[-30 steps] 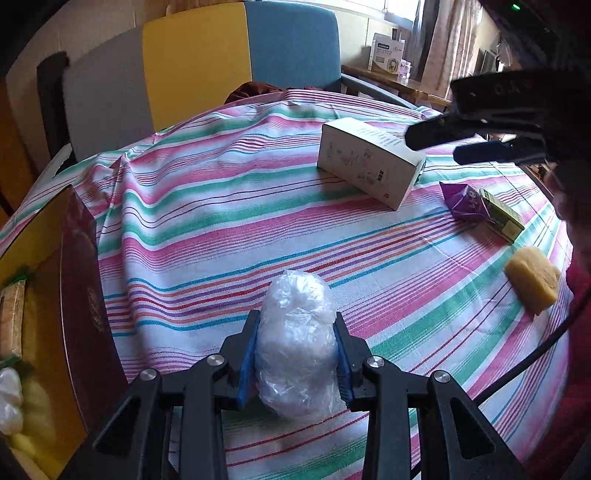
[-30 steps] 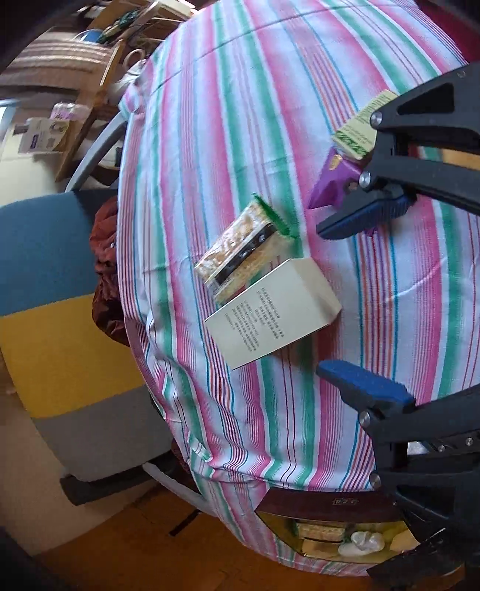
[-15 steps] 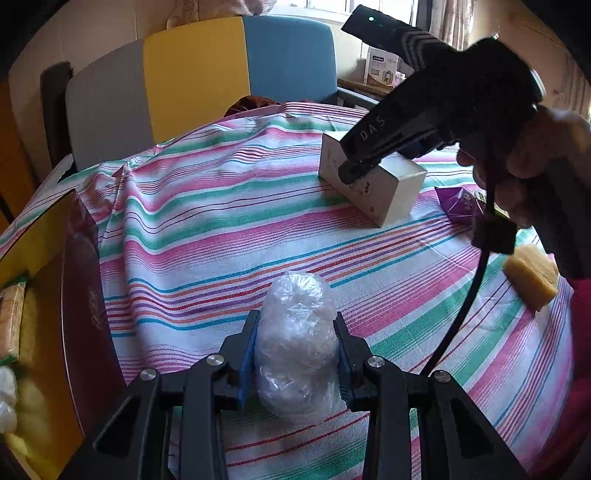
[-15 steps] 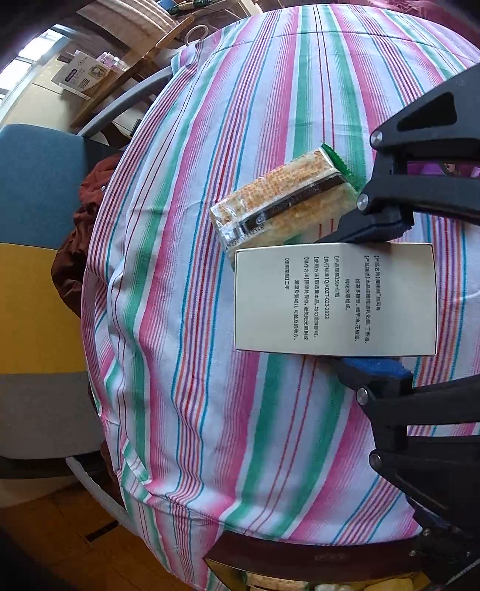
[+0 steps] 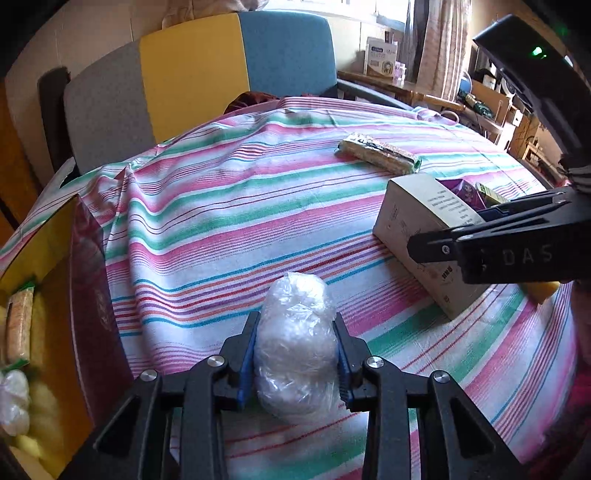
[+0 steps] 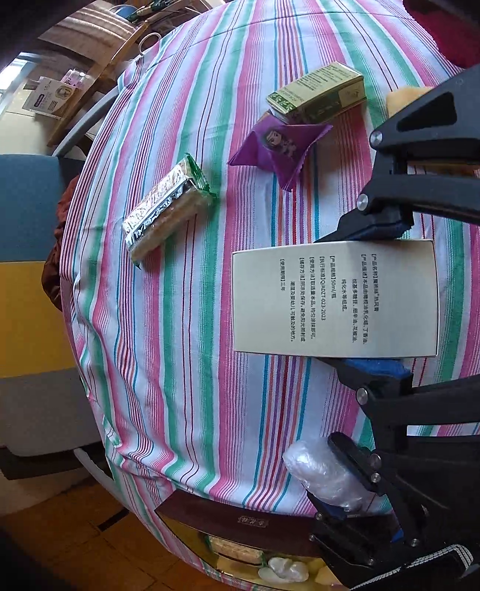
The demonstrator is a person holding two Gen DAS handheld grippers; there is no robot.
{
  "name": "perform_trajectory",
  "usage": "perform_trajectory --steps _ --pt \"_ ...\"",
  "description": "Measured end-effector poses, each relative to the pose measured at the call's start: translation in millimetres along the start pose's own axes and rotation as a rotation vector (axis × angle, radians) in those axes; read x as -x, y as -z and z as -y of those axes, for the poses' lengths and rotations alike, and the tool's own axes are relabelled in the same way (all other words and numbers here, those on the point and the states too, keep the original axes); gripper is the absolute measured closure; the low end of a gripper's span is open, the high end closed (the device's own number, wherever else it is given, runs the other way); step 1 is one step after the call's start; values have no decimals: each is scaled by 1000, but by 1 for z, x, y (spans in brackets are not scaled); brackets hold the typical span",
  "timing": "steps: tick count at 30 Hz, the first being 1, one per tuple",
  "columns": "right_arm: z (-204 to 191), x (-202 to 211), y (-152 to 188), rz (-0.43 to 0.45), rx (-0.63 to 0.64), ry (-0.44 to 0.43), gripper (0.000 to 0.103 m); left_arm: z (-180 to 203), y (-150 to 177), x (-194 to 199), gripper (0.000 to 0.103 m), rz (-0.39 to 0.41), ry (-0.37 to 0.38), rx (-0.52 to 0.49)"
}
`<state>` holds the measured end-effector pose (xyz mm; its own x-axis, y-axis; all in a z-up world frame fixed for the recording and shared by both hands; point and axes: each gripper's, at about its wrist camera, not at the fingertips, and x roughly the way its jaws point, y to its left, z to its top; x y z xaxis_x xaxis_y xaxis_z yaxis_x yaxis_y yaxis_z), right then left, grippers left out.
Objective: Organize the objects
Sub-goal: 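Carry the clear plastic ball into the gold tray and open the left gripper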
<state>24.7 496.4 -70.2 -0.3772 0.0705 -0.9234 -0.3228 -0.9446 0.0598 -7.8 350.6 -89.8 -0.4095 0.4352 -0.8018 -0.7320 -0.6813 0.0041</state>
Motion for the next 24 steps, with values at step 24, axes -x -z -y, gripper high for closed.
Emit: perform_trajectory --steps 24 --pt "-5 -10 3 -11 40 31 53 -50 22 121 67 157 -65 141"
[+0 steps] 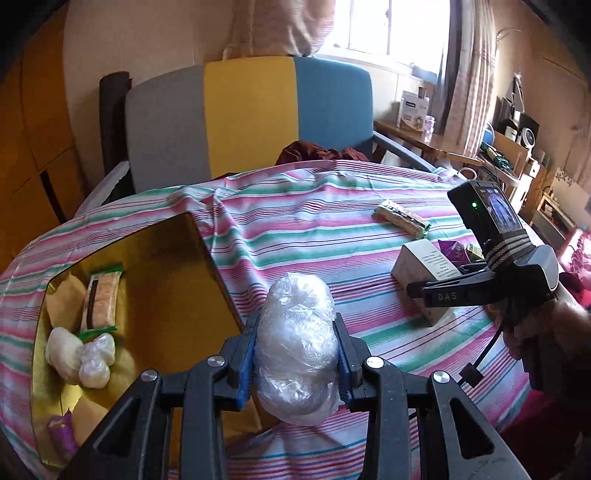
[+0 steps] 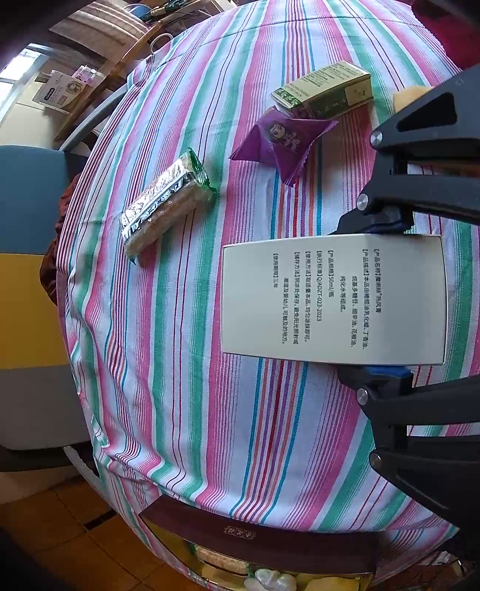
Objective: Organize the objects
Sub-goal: 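Carry the clear plastic ball into the gold tray and open the left gripper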
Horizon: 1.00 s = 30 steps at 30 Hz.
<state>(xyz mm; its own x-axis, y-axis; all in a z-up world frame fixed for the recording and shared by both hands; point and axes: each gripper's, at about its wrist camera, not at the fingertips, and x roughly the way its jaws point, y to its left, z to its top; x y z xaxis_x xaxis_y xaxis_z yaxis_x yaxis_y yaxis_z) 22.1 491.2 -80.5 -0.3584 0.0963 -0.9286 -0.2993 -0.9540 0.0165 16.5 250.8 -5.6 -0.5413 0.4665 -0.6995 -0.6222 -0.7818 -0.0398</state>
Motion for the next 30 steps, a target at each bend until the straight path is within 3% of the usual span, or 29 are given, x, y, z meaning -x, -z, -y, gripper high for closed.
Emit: perform_trajectory --steps 20,30 --pt "0 -5 2 -17 24 20 52 -32 22 2 67 -46 7 77" --pt "-1 -5 4 -15 31 27 52 -93 32 20 67 -38 -35 221"
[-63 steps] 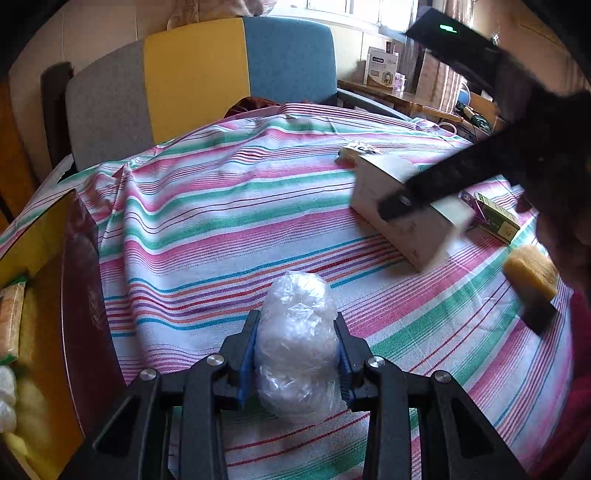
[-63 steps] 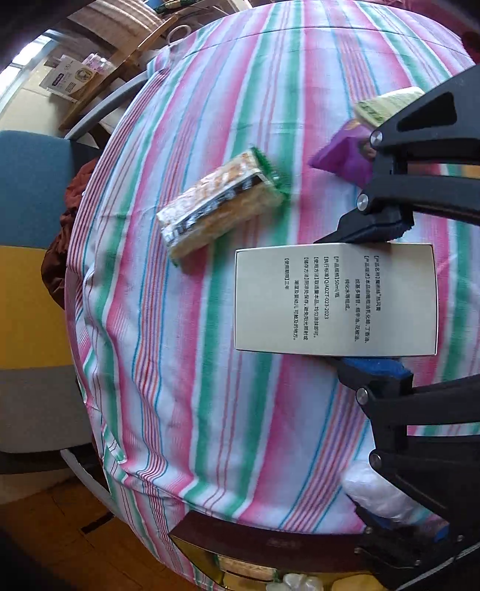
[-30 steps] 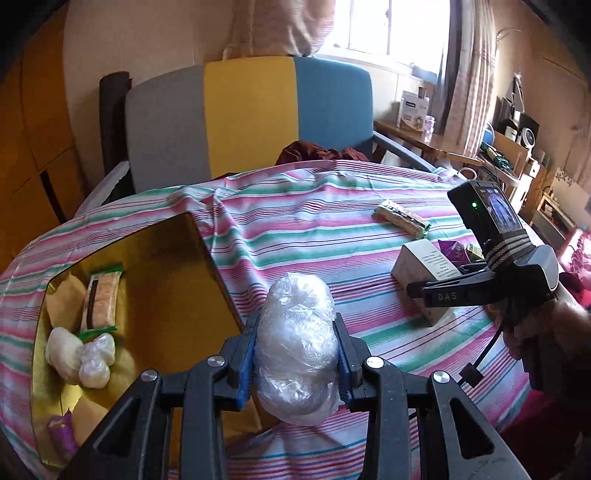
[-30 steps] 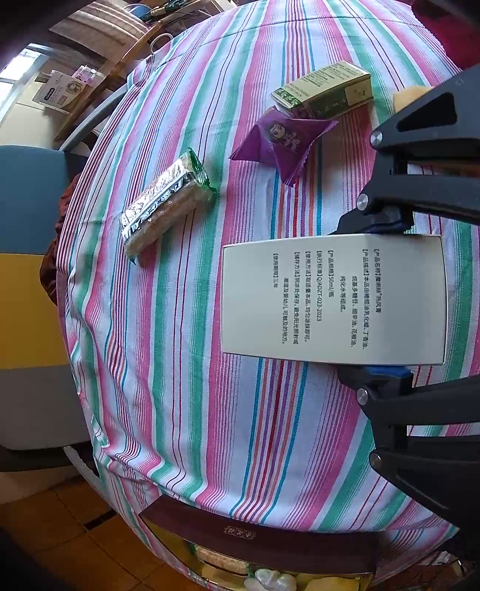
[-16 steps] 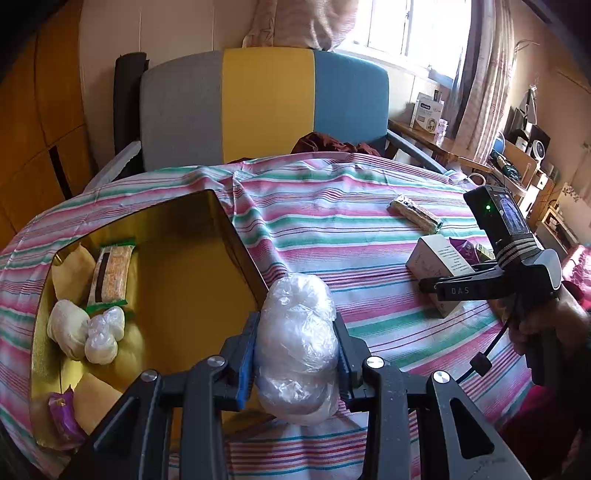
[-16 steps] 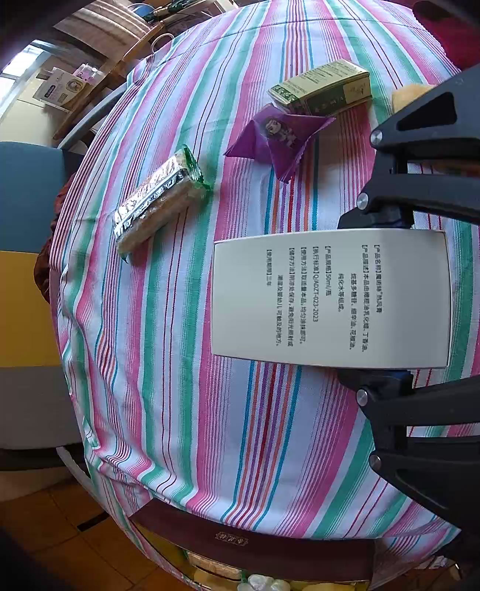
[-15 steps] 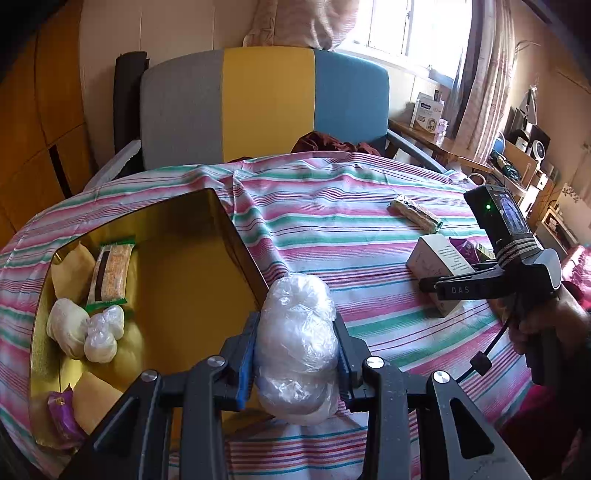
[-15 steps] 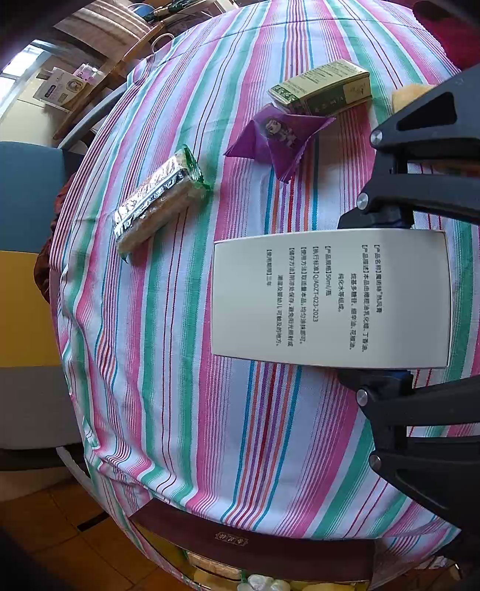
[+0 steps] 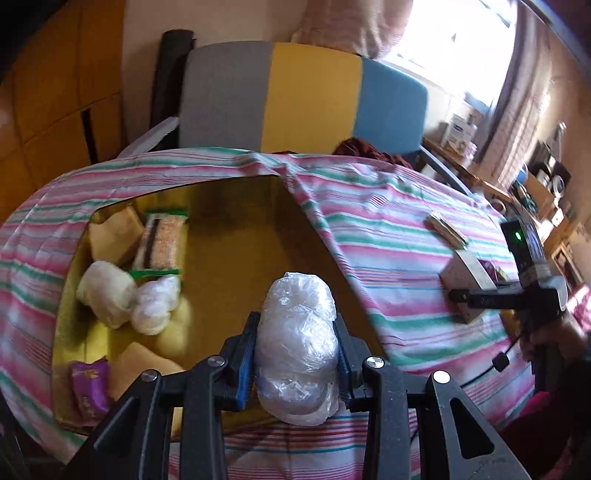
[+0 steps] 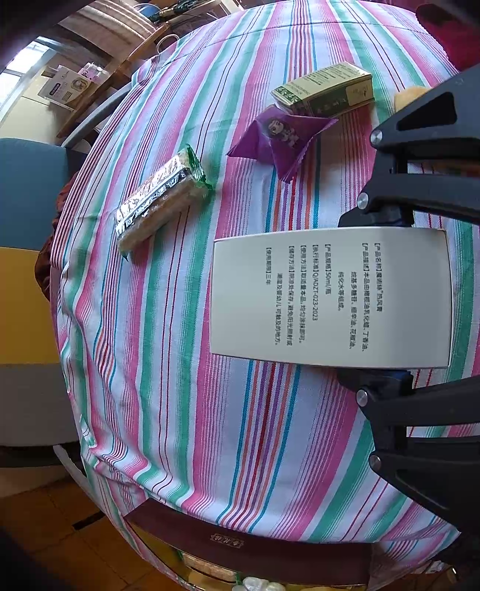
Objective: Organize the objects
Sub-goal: 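Carry the clear plastic ball into the gold tray and open the left gripper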
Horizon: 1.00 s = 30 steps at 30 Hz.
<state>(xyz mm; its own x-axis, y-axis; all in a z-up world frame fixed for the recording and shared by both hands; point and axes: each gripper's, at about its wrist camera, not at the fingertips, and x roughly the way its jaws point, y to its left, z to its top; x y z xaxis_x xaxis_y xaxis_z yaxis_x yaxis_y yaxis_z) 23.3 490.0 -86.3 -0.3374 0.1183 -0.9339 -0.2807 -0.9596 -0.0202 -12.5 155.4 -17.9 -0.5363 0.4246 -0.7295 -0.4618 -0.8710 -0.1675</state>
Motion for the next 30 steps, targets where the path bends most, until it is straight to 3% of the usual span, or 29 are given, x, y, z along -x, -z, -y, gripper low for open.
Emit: perform_trajectory --steps 7,13,17,19,21,27,29,30 --pt "-2 2 2 1 9 8 52 -87 -7 9 67 16 -107 199" --pt "-3 2 2 1 13 13 52 -130 -3 0 67 -13 -183 270" --pt "-3 2 2 1 12 12 52 -140 1 -11 63 -38 -196 294" --pt "-4 2 3 0 11 11 52 -141 3 -13 47 -47 -200 302" --pt "-4 3 3 -1 10 10 52 -142 4 -9 44 -36 -213 316" --pt "-4 2 3 0 11 10 52 -140 7 8 44 8 -287 271" --pt "-3 2 3 0 12 11 52 -140 12 9 50 9 -315 263" --pt "-3 2 3 1 12 12 52 -141 13 8 58 9 -325 261"
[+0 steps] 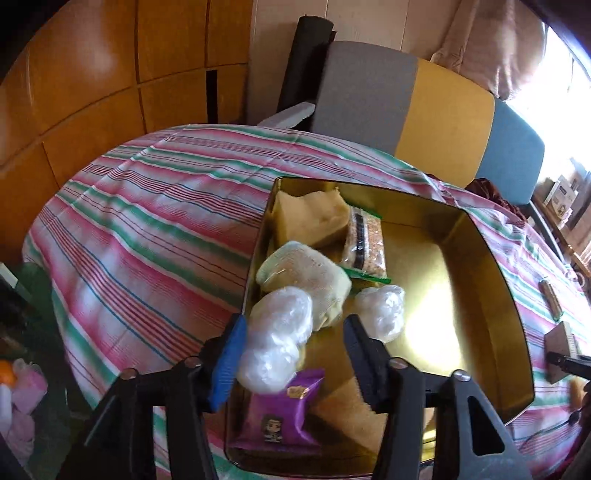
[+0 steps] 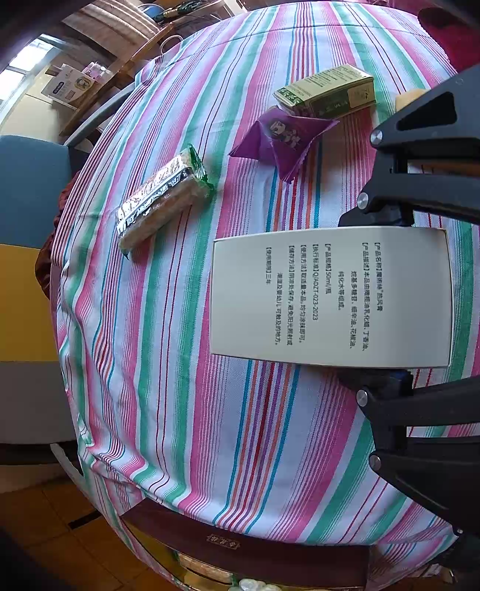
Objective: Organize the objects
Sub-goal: 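Carry the clear plastic ball into the gold tray and open the left gripper, then carry the cream box into the gold tray and open the right gripper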
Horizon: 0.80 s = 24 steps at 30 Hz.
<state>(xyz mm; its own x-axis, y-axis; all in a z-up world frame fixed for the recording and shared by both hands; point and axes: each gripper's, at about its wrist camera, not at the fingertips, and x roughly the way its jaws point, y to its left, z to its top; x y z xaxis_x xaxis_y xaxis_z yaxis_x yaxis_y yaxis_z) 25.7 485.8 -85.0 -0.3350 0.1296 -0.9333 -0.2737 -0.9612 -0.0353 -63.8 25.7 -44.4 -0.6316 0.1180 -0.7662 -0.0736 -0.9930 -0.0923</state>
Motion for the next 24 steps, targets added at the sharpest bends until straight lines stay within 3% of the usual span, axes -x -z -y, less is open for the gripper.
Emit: perform_trajectory --steps 4,8,15,18,24 --pt "1 0 0 3 4 5 52 -4 4 -10 74 -30 -12 13" --pt "2 0 1 3 5 5 52 3 5 -15 74 -29 -18 -17" --pt "1 -2 0 6 10 10 52 -2 7 -19 71 -54 -21 6" --pt "-3 1 2 9 13 16 52 0 7 -11 62 -23 -26 8" --pt "-4 -1 -1 10 7 19 52 7 7 8 58 46 -13 -30"
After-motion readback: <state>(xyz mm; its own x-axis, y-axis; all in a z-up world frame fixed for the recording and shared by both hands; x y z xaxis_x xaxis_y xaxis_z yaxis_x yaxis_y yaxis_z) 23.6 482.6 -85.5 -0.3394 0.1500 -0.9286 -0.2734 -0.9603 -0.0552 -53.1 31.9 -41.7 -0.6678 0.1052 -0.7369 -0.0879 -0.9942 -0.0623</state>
